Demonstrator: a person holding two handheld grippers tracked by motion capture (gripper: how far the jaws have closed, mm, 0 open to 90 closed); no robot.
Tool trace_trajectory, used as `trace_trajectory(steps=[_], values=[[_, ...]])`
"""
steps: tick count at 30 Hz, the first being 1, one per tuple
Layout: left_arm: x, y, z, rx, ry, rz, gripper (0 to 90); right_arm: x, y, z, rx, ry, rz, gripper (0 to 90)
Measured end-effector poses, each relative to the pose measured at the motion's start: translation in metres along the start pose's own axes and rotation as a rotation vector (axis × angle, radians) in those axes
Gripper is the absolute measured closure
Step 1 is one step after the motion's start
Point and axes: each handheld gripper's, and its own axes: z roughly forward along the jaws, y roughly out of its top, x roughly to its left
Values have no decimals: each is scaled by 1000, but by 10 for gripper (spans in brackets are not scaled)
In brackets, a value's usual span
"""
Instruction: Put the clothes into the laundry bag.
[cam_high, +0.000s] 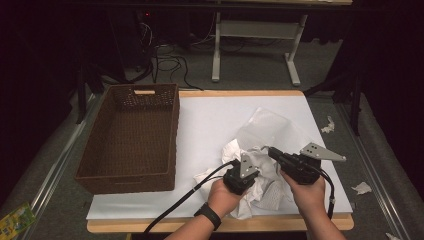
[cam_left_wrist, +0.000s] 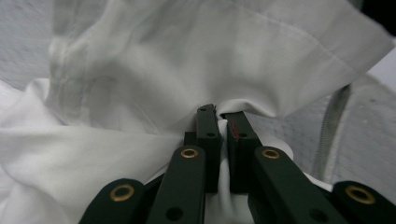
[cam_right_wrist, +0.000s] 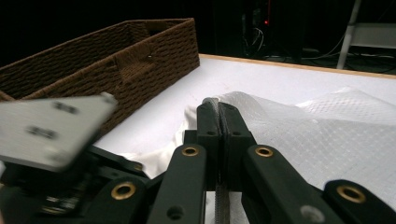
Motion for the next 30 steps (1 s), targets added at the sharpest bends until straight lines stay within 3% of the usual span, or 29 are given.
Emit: trace_trajectory(steps=[2,5,7,11,15,17,20,23,27,30], values=[[0,1,6,26,4,-10,854,1,0,0,0,2,2,892],[3,1,10,23,2,-50,844,3,0,0,-2,10,-4,892],[4,0,8,-11,-14,-56,804,4,0,0,0,10,-4,892],[5,-4,-7,-154,-55,-85,634,3,0,-1,-3,9,-5,892],[7,-8,-26,-238,-59,-103,475,1,-1,-1,-3,5,-3,892],[9,-10,-36,-257,-60,-112,435,1,-1,-1,-2,4,-1,892],[11,-12,-46,-285,-37,-107,379,1,-1,-1,-1,-1,-3,892],[20,-10,-54,-315,11,-118,337,1,-1,-1,-1,3,-5,892],[35,1,-55,-349,41,-143,332,2,-1,0,0,2,-5,892],[40,12,-49,-352,40,-137,331,2,-1,0,2,2,-4,892]])
